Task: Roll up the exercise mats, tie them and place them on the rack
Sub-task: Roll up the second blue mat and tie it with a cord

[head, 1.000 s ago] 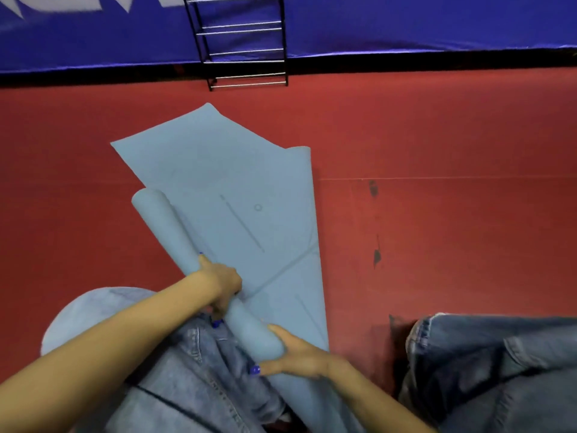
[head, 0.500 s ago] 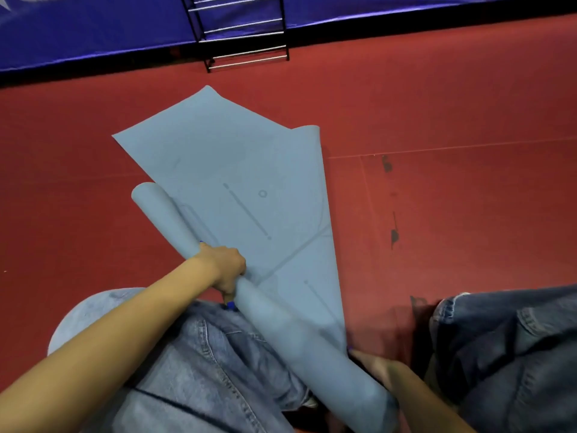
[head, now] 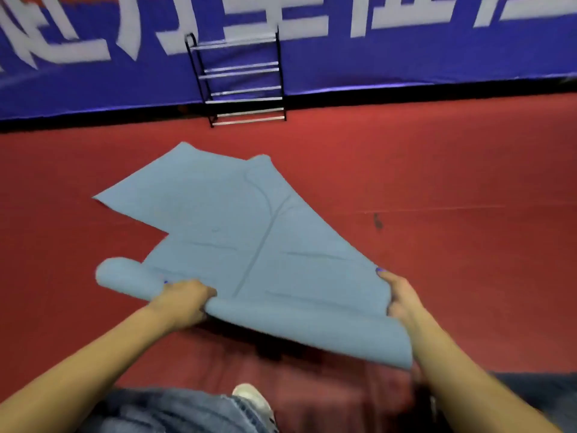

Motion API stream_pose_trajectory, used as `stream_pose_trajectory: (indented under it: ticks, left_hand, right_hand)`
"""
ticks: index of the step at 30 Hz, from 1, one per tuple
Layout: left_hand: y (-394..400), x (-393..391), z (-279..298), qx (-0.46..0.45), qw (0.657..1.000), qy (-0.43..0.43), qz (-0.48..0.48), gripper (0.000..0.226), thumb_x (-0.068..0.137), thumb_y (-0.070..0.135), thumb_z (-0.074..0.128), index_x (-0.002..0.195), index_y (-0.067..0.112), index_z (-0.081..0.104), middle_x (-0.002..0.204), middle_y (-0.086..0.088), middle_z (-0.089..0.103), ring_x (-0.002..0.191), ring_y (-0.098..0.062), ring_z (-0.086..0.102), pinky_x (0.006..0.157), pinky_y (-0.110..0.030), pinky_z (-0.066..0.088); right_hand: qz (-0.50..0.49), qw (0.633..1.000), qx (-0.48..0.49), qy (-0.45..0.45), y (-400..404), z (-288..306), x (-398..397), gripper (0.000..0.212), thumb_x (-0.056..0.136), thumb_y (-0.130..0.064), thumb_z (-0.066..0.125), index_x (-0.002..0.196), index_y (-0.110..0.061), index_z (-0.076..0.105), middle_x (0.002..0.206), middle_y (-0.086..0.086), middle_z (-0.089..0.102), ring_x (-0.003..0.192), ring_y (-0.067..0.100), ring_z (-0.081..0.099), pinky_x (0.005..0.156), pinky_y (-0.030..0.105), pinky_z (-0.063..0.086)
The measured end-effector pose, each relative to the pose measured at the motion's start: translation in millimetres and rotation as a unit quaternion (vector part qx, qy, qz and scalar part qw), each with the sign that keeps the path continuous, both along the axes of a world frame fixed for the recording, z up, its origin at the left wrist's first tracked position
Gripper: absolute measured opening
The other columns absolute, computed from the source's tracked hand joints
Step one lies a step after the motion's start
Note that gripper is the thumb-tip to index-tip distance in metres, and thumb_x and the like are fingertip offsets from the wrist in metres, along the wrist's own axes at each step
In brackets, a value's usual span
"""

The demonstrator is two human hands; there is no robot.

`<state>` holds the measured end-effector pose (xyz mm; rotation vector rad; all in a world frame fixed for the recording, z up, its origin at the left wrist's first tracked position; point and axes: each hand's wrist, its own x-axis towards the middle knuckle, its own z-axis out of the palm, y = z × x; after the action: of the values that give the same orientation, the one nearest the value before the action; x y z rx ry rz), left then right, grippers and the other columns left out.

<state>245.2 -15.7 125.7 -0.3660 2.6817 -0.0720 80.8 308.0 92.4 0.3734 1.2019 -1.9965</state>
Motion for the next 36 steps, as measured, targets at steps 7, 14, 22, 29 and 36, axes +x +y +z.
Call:
stream_pose_trajectory:
  ticks: [7, 14, 22, 29, 36]
  left_hand:
    - [89.7, -141.9, 109.4, 0.372, 0.736, 0.552, 0.126, 0.039, 0.090, 0.014, 0.063, 0.061, 0.040, 0.063, 0.071, 0.001, 0.066, 0.078, -0.016, 0.063, 0.060, -0.031, 0.042]
    - [69.8, -197.5, 106.6, 0.048, 0.823, 0.557, -0.101, 0.048, 0.040, 0.013, 0.071, 0.085, 0.027, 0.065, 0.068, 0.005, 0.067, 0.063, -0.016, 0.063, 0.071, -0.028, 0.045]
    - [94.9, -121.5, -33.3, -0.015, 0.961, 0.223, -0.163, 0.051, 0.009, 0.033, 0.079, 0.055, 0.029, 0.059, 0.042, 0.003, 0.054, 0.033, -0.012, 0.054, 0.028, -0.017, 0.030]
    - [138.2, -74.1, -85.0, -0.066, 0.982, 0.063, -0.166, 0.033, 0.083, 0.026, 0.058, 0.115, 0.016, 0.061, 0.117, -0.010, 0.065, 0.108, -0.028, 0.062, 0.087, -0.032, 0.048]
    - [151.4, -47.0, -106.3, -0.036, 0.992, -0.021, -0.117, 0.041, 0.089, 0.040, 0.051, 0.123, 0.017, 0.055, 0.130, -0.008, 0.058, 0.121, -0.028, 0.053, 0.096, -0.035, 0.042]
  right_hand:
    - [-0.116, 0.757, -0.020, 0.643, -90.7, 449.9, -86.4, 0.041, 0.068, 0.018, 0.056, 0.098, -0.007, 0.070, 0.085, 0.009, 0.066, 0.071, 0.019, 0.060, 0.062, 0.023, 0.051]
    - [-0.191, 0.676, 0.284, 0.653, 88.4, 333.7, -136.3, 0.019, 0.084, -0.006, 0.068, 0.099, -0.017, 0.070, 0.095, 0.003, 0.073, 0.072, 0.001, 0.062, 0.069, 0.023, 0.051]
    - [0.202, 0.762, 0.557, 0.261, 117.6, 57.9, -101.5, 0.066, 0.086, -0.031, 0.068, 0.136, 0.002, 0.043, 0.115, 0.009, 0.060, 0.090, 0.021, 0.056, 0.064, 0.015, 0.039]
    - [0.322, 0.603, 0.670, 0.291, 114.8, -40.8, -16.3, 0.048, 0.096, -0.043, 0.040, 0.134, -0.015, 0.047, 0.140, 0.012, 0.048, 0.126, 0.029, 0.047, 0.100, 0.036, 0.039]
    - [0.481, 0.445, 0.630, 0.416, 52.4, -67.5, 60.8, 0.097, 0.078, -0.039, 0.062, 0.153, -0.025, 0.001, 0.156, 0.019, 0.010, 0.145, 0.033, 0.006, 0.108, 0.066, -0.003]
